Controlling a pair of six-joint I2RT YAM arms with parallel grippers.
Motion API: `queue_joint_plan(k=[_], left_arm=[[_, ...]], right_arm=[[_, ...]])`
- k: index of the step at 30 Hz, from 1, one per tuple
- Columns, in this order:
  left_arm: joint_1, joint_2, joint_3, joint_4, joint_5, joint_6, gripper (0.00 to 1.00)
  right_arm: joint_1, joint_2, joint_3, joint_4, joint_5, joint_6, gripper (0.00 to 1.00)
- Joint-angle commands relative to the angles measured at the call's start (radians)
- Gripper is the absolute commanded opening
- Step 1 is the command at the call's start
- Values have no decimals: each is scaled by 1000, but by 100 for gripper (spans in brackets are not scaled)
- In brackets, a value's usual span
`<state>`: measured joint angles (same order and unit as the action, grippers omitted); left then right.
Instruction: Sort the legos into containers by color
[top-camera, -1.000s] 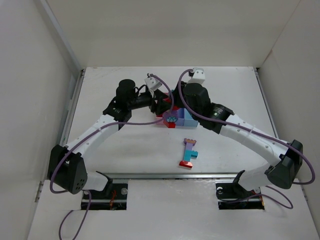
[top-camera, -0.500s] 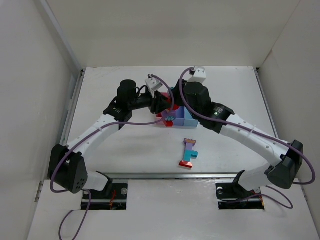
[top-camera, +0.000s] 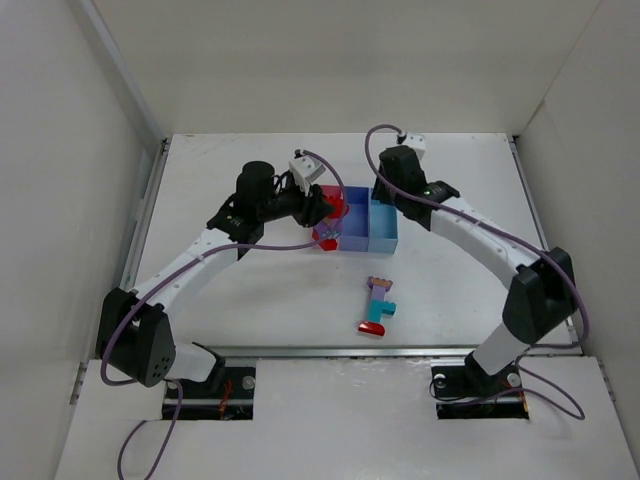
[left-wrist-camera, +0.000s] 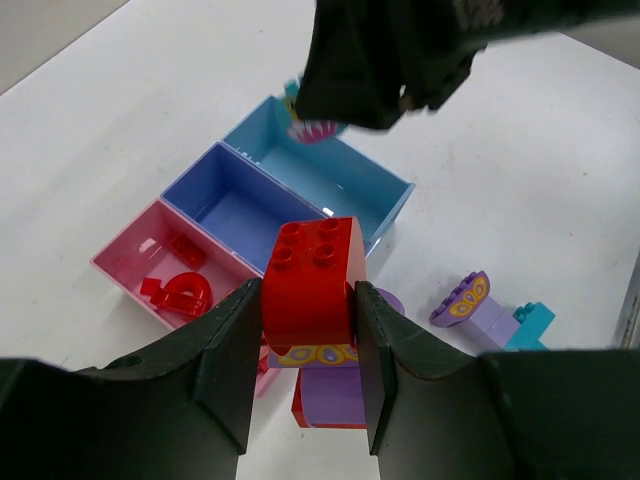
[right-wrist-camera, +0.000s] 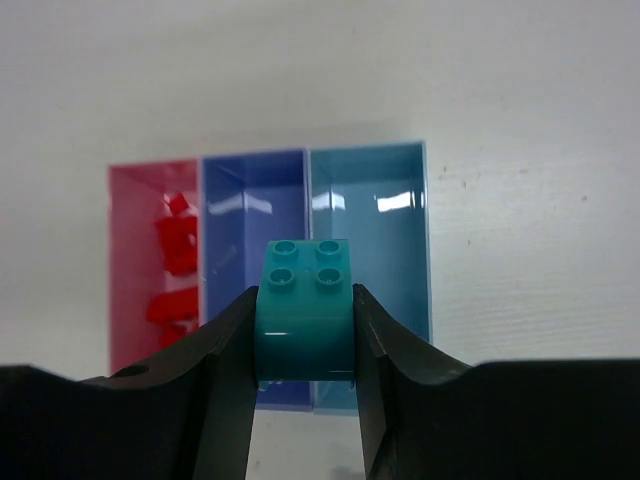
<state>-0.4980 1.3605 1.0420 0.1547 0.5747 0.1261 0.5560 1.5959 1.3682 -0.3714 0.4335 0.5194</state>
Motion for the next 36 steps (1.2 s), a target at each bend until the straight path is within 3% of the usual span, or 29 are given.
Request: queue_joint_plan(k=[1, 4, 5, 8, 12, 18, 23, 28, 32, 36], left_arm=[[-7, -11, 3, 28, -16, 21, 0], [-7, -20, 3, 28, -16, 21, 0], [-7, -20, 3, 28, -25, 21, 0], [-7, -20, 3, 28, -26, 21, 0], [-7, -20, 3, 37, -35, 21, 0], [-7, -20, -7, 46, -35, 21, 0], [-7, -20, -7, 66, -67, 12, 0], [-7, -20, 27, 94, -118, -17, 0], [-7, -11, 36, 127, -156, -85, 0], [-7, -11, 59, 128, -165, -149, 0]], right_arm=[[9, 38, 45, -55, -65, -24, 0], [-1, 67, 55, -64, -78, -33, 8], [-1, 93, 68, -78, -78, -33, 27], [-1, 105, 80, -99, -78, -44, 53], [-1, 105, 91, -109, -78, -62, 71], [-1, 50, 75, -81, -126, -110, 74], [53, -158, -121, 191, -277, -281, 82], [97, -296, -231, 291, -424, -375, 84], [125, -318, -250, 356, -530, -334, 85], [134, -272, -241, 394, -541, -274, 89]])
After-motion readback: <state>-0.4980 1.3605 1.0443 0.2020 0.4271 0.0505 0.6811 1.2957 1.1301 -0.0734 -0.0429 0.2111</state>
